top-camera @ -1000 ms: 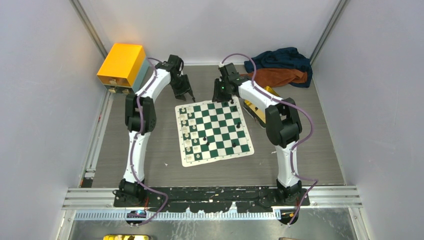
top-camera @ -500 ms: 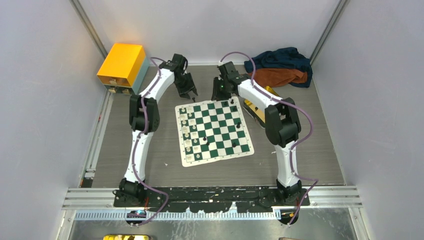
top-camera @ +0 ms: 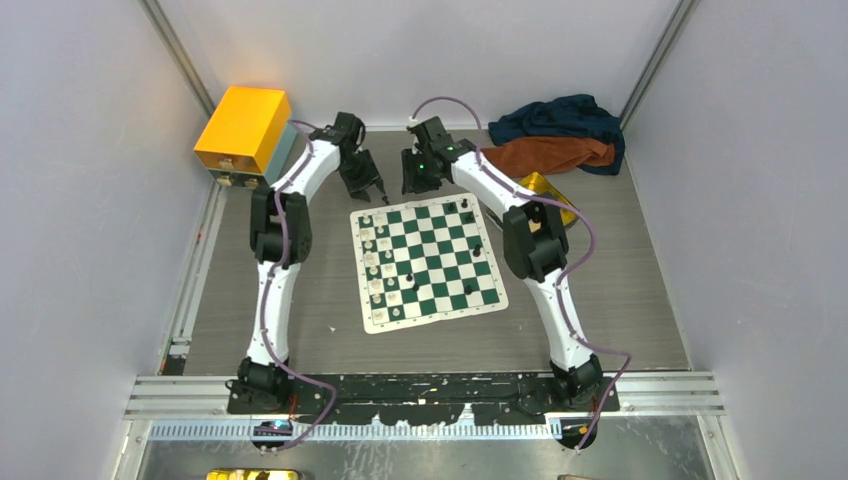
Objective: Set up the chess pieces on the board
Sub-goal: Pick up the chess piece at the center of the board.
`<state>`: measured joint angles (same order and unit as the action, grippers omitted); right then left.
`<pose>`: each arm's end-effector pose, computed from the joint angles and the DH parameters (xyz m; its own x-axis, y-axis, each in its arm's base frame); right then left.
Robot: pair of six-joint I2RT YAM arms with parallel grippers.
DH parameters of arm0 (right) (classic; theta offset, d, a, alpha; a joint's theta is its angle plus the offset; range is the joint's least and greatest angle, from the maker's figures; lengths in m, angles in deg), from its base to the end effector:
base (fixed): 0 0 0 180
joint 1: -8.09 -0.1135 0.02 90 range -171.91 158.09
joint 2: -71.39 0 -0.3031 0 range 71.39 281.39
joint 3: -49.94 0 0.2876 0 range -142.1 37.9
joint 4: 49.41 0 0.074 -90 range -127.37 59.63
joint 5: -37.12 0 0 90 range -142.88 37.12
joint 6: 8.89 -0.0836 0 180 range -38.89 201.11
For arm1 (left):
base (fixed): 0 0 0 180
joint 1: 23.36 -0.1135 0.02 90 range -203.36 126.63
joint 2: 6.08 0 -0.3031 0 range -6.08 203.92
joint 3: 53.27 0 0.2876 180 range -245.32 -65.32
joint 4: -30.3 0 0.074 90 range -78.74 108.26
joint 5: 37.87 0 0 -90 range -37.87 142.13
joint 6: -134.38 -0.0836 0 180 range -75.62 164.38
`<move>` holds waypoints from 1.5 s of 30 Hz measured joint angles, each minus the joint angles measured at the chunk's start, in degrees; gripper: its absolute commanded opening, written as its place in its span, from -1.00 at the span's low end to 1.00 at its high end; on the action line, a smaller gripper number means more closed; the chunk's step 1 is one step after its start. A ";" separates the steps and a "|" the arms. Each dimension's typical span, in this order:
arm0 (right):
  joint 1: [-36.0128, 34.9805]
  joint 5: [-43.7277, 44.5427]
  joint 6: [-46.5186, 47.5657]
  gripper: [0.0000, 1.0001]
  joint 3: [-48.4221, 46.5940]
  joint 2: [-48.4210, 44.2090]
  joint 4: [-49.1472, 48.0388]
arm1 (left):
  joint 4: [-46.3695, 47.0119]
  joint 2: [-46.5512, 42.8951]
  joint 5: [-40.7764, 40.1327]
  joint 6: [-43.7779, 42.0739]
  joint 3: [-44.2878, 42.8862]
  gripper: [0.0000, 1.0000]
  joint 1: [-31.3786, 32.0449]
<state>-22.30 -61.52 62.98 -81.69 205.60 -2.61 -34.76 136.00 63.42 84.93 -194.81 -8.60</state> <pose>0.5290 0.3248 0.1989 -0.8041 -0.1149 -0.5832 -0.3517 0.8829 0.3110 0.5868 -0.1715 0.1550 -0.8824 -0.4268 -0.1980 -0.3232 0.8557 -0.4040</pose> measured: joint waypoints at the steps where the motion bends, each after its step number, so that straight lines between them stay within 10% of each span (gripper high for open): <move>1: -0.20 0.00 0.42 -0.13 -0.90 0.76 0.22 | 1.01 -0.98 -0.24 0.28 2.29 -0.07 -0.46; 10: -2.71 -0.26 5.38 -0.08 -10.03 7.96 2.62 | 8.09 -10.05 -1.25 4.11 16.72 -0.07 -5.29; 45: -5.31 1.95 13.55 -0.15 -20.06 16.33 2.82 | 17.86 -12.72 2.34 7.39 21.18 -0.10 -8.22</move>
<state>-27.61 -59.58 76.53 -101.76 221.93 0.21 -16.90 123.28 65.76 92.32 -173.63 -16.82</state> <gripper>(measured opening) 0.432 0.451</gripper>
